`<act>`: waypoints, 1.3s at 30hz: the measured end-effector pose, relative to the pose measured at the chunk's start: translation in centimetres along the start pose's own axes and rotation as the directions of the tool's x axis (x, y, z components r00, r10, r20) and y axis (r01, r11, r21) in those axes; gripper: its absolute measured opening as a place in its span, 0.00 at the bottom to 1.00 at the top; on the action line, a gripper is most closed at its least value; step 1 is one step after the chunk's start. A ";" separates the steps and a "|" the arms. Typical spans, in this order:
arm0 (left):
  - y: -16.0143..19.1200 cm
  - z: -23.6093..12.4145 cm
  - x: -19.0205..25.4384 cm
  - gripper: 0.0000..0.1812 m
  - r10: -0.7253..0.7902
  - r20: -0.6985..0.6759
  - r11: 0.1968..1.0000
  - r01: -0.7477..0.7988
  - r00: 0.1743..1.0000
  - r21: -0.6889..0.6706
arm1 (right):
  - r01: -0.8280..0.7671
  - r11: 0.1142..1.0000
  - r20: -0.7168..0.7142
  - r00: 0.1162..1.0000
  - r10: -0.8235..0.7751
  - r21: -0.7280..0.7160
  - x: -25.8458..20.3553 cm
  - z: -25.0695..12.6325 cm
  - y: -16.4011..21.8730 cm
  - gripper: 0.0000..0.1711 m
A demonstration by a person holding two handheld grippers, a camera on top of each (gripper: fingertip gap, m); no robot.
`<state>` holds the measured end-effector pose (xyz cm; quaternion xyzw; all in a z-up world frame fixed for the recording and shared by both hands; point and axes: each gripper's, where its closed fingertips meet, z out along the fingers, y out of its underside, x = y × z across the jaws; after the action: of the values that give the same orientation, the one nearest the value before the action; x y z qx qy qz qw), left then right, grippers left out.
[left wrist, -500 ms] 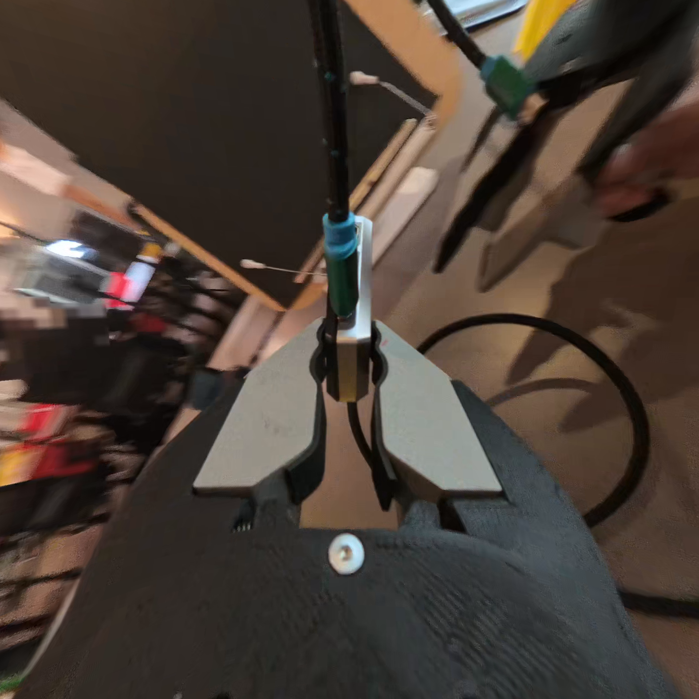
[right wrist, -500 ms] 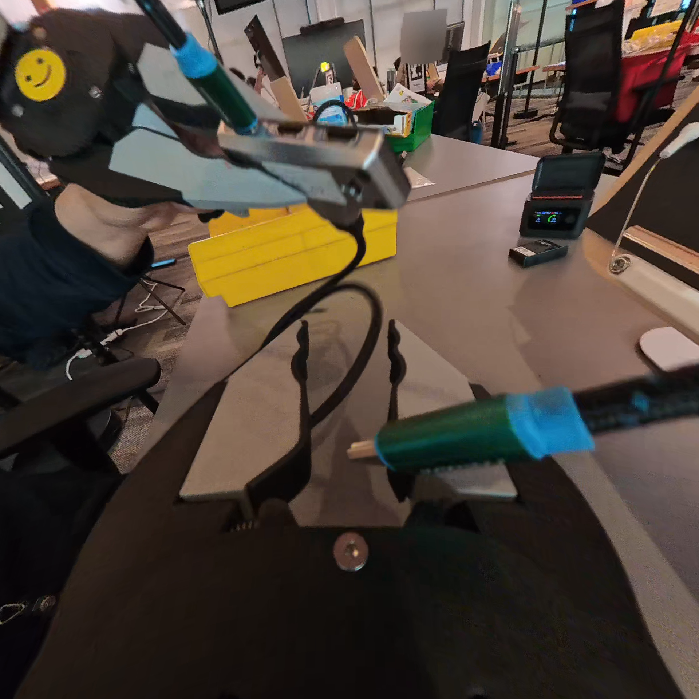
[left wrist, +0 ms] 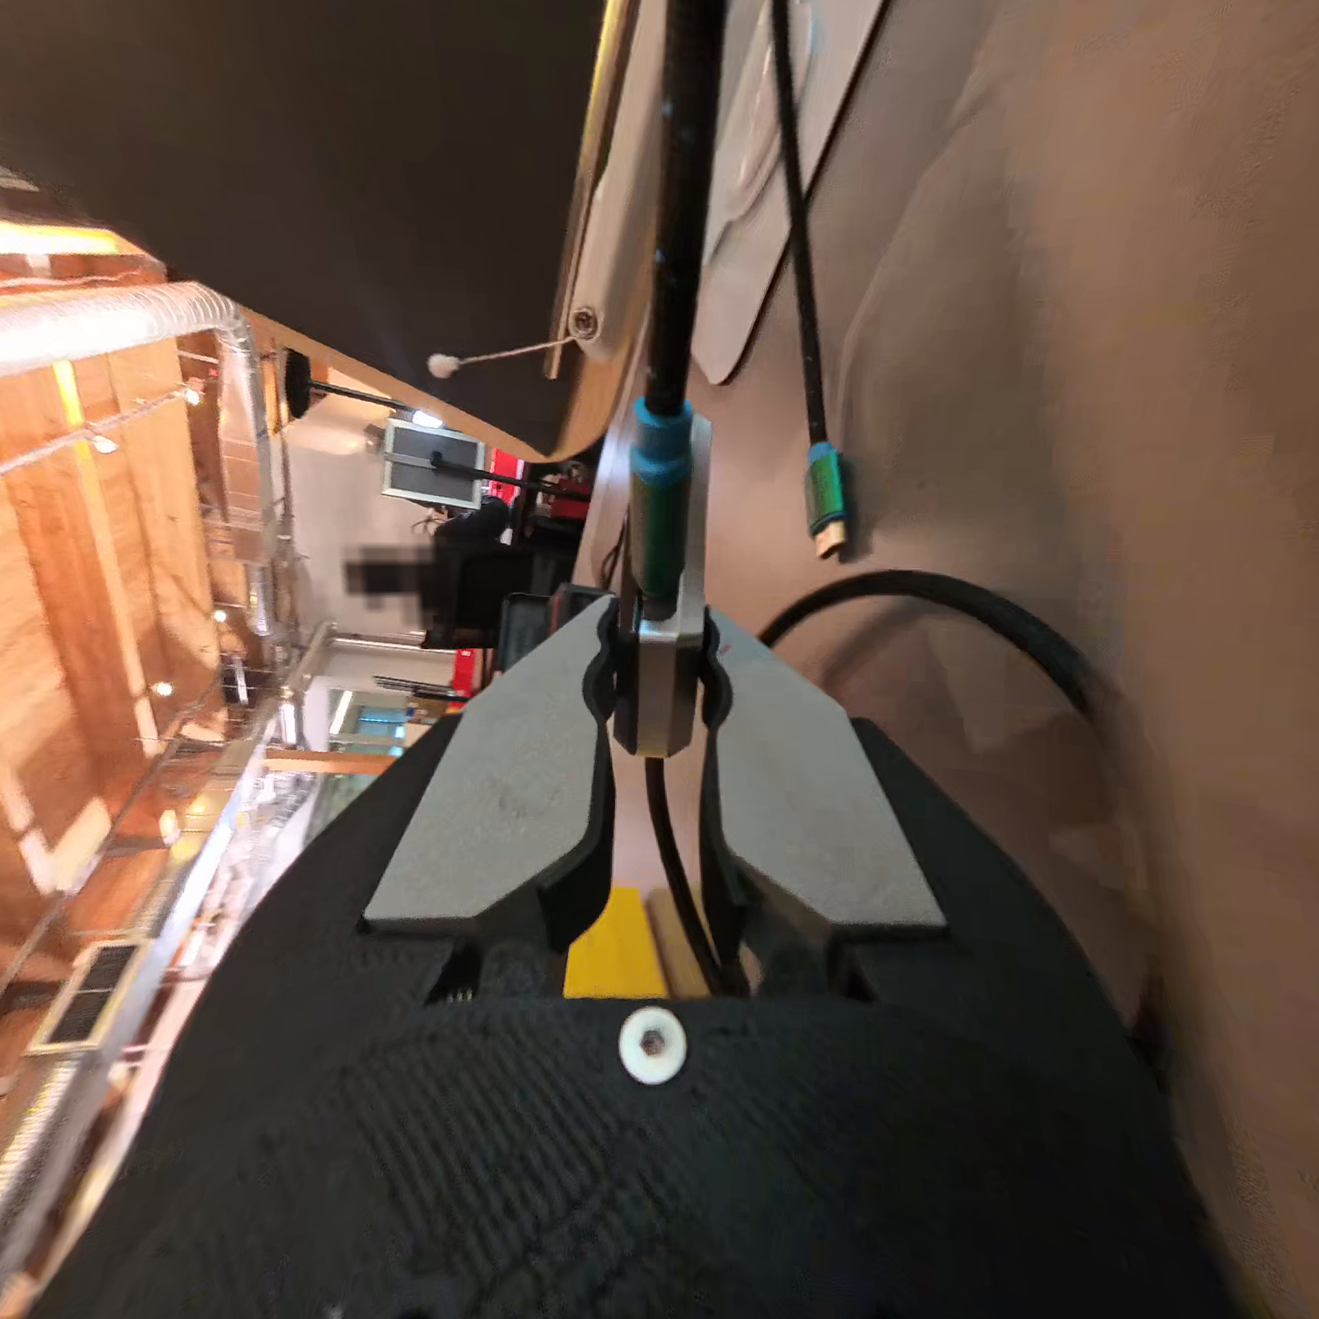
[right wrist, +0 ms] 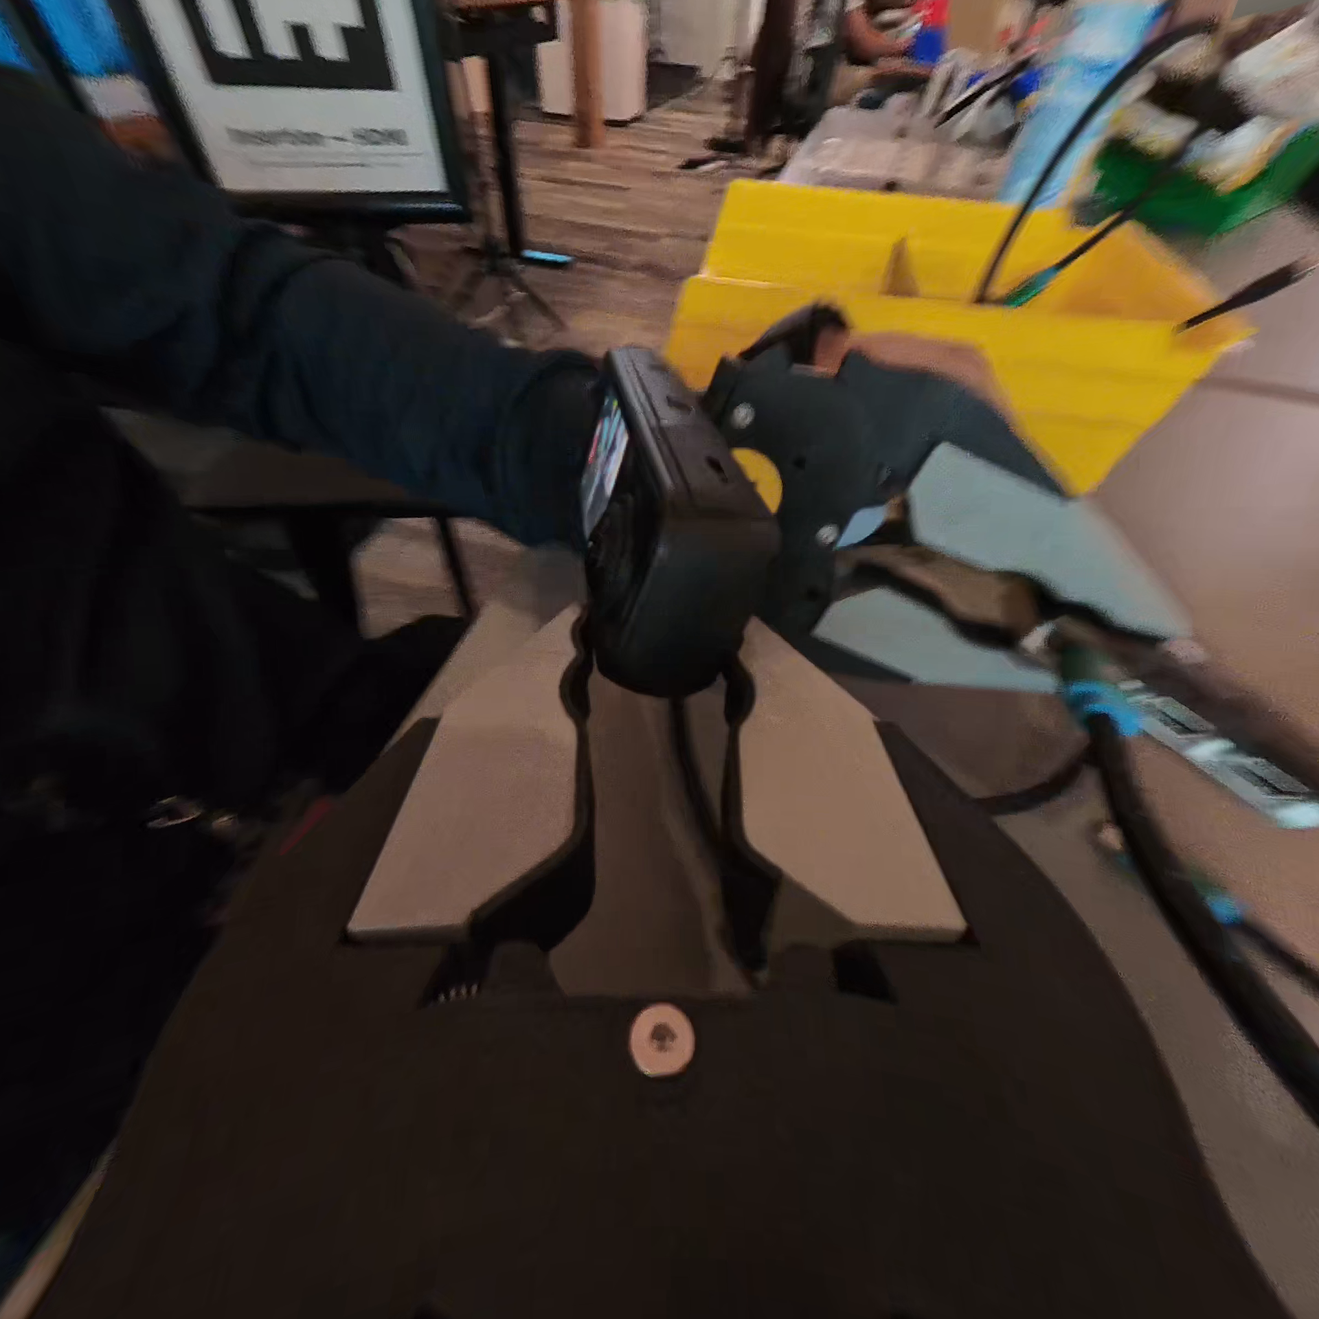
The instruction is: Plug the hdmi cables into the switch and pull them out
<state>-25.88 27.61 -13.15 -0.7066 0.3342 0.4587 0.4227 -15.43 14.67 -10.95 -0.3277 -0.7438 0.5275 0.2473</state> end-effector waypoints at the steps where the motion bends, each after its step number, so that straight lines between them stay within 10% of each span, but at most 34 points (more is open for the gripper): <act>1: 0.2 0.3 0.3 0.10 -0.045 -0.013 0.999 0.045 0.999 0.002 | 0.039 0.999 -0.069 0.997 -0.039 0.004 0.7 -0.2 -0.3 0.21; 3: 0.7 0.9 0.6 0.10 -0.114 -0.027 0.993 0.114 0.993 0.000 | 0.053 0.998 -0.214 0.975 -0.057 -0.023 3.1 -1.2 -0.2 0.33; 15: -0.7 0.4 1.7 0.10 -0.117 -0.087 0.984 0.128 0.989 0.124 | 0.158 0.962 -0.616 0.742 -0.263 -0.221 8.6 -4.4 0.2 0.19; 20: -1.3 0.1 2.9 0.10 -0.152 -0.165 0.972 0.178 0.974 0.153 | 0.074 0.951 -0.673 0.691 -0.265 -0.299 10.6 -5.0 2.3 0.02; 30: -3.3 -1.2 3.7 0.10 -0.053 -0.157 0.965 0.092 0.986 0.247 | -0.161 0.967 -0.728 0.685 -0.034 -0.196 12.5 -7.9 4.8 0.15; 39: -4.1 -2.0 4.0 0.10 -0.010 -0.171 0.943 0.066 0.985 0.326 | 0.140 0.858 -0.571 0.692 -0.441 -0.494 10.3 -4.8 4.1 0.22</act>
<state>-20.20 27.18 -15.22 -0.6678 0.4270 0.3272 0.5145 -17.86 26.31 -13.01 -0.4133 -0.7422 0.1581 0.5033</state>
